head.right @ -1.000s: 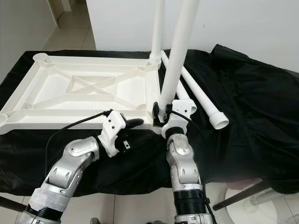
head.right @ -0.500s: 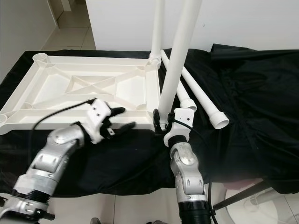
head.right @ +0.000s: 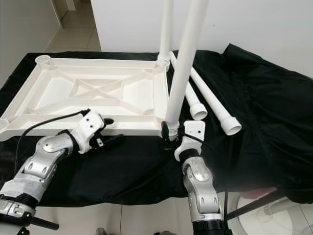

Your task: Building children table

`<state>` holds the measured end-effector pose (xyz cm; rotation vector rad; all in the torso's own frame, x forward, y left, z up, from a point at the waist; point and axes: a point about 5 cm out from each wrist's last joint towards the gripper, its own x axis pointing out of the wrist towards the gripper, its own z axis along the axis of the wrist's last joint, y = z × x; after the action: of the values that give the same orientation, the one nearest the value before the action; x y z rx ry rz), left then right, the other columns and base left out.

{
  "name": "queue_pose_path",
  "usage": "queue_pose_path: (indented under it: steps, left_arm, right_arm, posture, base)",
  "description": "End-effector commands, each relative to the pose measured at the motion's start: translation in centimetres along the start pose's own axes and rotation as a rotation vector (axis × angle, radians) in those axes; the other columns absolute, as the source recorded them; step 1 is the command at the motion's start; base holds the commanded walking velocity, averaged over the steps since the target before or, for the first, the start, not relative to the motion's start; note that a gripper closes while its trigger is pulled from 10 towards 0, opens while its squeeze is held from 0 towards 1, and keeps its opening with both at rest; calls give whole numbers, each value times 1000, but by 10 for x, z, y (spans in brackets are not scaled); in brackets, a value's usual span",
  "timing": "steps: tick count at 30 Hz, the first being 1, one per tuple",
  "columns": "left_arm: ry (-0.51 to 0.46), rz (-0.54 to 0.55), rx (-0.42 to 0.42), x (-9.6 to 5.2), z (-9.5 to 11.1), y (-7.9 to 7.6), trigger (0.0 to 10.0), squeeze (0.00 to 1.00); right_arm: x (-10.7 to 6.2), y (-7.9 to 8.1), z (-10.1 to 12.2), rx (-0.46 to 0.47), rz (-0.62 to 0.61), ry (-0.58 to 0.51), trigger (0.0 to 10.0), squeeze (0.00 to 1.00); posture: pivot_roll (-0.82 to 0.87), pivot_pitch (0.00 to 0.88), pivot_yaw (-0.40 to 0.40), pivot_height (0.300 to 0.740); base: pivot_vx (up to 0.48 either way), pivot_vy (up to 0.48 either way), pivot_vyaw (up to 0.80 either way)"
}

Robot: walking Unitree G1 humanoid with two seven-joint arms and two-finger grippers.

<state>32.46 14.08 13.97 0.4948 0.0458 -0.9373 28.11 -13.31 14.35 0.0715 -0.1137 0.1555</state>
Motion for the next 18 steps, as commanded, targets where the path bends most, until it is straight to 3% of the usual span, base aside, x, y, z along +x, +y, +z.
queue_pose_path:
  steps: [1,7,18]
  left_arm:
    - [68,13,30,-1,-9,6,10000,0]
    - [171,71,11,-2,-19,19,10000,0]
    - [204,129,-32,-4,-20,38,10000,0]
  right_arm:
    - [-2,1,-2,4,8,11,10000,0]
    - [-1,3,-2,1,21,10,10000,0]
    - [1,6,-3,-4,35,10,10000,0]
  posture:
    - [-83,93,12,740]
    - [-83,93,12,740]
    - [-80,89,18,740]
  base:
    - [0,0,0]
    - [0,0,0]
    - [0,0,0]
